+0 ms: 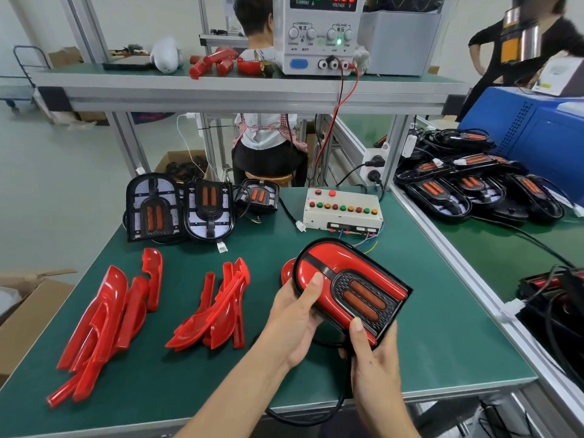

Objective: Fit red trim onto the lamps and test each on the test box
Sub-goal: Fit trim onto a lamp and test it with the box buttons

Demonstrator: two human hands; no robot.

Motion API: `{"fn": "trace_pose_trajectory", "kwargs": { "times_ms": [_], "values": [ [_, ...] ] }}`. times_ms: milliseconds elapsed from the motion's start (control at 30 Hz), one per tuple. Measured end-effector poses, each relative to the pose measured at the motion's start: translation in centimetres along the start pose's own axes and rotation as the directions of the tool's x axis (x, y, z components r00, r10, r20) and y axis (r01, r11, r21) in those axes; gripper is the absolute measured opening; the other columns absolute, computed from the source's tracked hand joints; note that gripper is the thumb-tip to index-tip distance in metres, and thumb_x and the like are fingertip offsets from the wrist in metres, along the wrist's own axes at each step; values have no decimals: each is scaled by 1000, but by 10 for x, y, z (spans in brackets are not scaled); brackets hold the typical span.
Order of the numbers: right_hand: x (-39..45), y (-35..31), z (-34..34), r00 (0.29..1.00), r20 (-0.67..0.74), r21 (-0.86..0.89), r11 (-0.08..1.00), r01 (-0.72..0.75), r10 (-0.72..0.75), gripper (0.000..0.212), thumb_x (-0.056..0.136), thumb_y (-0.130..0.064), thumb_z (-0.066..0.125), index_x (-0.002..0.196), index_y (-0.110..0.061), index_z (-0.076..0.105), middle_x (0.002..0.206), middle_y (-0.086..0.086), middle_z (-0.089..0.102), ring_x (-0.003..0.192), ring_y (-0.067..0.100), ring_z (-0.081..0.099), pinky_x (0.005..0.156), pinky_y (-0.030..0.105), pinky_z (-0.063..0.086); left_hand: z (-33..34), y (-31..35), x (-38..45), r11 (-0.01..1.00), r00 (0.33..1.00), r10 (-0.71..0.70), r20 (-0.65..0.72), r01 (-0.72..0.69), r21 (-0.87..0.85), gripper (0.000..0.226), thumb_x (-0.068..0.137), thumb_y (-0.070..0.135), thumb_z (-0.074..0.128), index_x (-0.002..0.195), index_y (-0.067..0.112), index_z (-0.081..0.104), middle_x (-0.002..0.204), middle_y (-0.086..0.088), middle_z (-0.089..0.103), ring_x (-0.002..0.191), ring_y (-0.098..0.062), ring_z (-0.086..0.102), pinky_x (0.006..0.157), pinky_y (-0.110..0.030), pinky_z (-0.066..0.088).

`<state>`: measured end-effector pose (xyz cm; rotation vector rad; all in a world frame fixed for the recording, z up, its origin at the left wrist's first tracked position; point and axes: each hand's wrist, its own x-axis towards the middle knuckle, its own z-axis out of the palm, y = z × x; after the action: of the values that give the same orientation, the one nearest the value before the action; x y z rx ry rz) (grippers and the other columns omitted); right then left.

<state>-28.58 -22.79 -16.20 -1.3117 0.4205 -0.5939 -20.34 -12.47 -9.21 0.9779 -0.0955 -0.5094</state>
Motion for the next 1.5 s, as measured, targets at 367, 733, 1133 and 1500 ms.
{"fn": "trace_pose_trajectory", "kwargs": {
  "times_ms": [367, 733, 1133, 1500],
  "values": [
    [-2, -9, 0, 1000, 7, 0, 1000, -7, 7, 83, 65, -82, 75, 136, -50, 48, 123, -7, 71, 103, 19, 70, 74, 39, 56, 1, 5, -2, 988, 998, -57, 42, 62, -142, 50, 92, 27, 65, 137, 6, 58, 131, -16, 68, 116, -26, 67, 96, -39, 58],
    [-1, -7, 0, 1000, 25, 37, 999, 6, -7, 74, 79, -57, 78, 144, -35, 52, 131, 2, 70, 115, 22, 66, 93, 48, 46, -4, 5, -4, 997, 998, -48, 35, 50, -66, 46, 91, 20, 65, 133, 1, 59, 127, -23, 69, 111, -33, 68, 87, -41, 60],
    [-4, -14, 1, 996, 73, 31, 998, 47, -49, 68, 73, -48, 80, 137, -41, 56, 123, -1, 73, 103, 11, 71, 67, 24, 57, -7, 7, -4, 988, 996, -91, 18, 93, -123, 48, 90, 20, 65, 134, 0, 58, 127, -21, 69, 112, -32, 68, 98, -46, 58],
    [-5, -8, -1, 998, 27, -4, 999, 54, -54, 68, 81, -51, 74, 144, -34, 53, 128, -1, 72, 115, 20, 69, 90, 43, 53, -14, 4, -6, 995, 993, -65, 95, 72, -70, 49, 88, 13, 69, 134, 3, 54, 128, -19, 69, 113, -32, 70, 88, -40, 60]
  ]
}}
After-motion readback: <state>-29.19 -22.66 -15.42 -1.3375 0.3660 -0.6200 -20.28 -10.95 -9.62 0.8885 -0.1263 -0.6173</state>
